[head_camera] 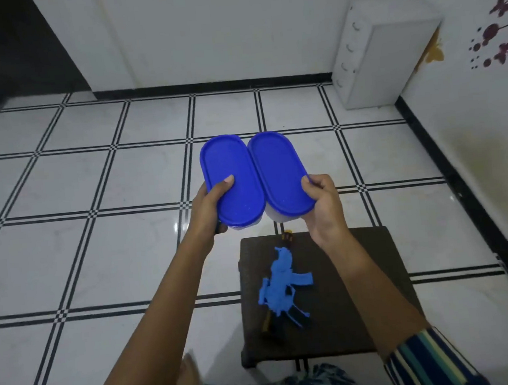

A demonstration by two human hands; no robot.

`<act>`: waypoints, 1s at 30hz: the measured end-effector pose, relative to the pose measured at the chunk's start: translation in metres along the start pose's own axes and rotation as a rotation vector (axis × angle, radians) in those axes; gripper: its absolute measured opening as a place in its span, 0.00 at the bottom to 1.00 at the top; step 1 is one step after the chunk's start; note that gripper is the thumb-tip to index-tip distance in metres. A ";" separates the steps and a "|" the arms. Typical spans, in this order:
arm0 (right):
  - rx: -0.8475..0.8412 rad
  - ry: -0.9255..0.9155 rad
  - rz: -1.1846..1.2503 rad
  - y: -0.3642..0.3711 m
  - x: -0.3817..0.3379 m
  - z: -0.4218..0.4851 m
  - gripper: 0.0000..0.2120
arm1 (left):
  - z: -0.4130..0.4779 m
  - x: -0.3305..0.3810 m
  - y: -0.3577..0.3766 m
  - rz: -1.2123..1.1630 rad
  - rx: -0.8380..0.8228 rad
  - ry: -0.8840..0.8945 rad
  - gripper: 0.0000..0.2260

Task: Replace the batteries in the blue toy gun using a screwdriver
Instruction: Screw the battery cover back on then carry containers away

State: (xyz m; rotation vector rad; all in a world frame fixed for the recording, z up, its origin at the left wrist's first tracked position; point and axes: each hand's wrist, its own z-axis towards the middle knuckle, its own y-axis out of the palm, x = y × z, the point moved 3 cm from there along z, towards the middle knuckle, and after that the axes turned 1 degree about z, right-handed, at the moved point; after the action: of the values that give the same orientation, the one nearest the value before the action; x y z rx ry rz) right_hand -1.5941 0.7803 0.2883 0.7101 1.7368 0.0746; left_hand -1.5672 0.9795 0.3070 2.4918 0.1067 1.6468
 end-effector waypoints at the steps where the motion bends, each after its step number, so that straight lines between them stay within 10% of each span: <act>1: 0.020 0.001 0.013 0.020 0.011 0.000 0.04 | 0.008 0.008 -0.023 0.011 -0.009 -0.008 0.22; 14: 0.069 0.137 0.157 0.234 0.079 0.068 0.19 | 0.130 0.122 -0.215 0.177 -0.151 -0.027 0.22; 18: 0.104 0.147 0.108 0.260 0.074 0.120 0.35 | 0.198 0.141 -0.215 0.175 -0.243 -0.070 0.21; 25: 0.147 0.089 0.149 0.279 0.039 0.258 0.18 | 0.352 0.186 -0.172 0.256 -0.405 -0.123 0.25; 30: 0.205 0.053 0.106 0.317 -0.009 0.395 0.27 | 0.483 0.254 -0.138 0.291 -0.408 -0.136 0.26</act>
State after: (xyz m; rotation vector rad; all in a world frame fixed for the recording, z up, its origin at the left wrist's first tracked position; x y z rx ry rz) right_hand -1.1052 0.9093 0.3073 0.9582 1.7730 -0.0120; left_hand -1.0201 1.1091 0.3295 2.3652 -0.5733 1.4056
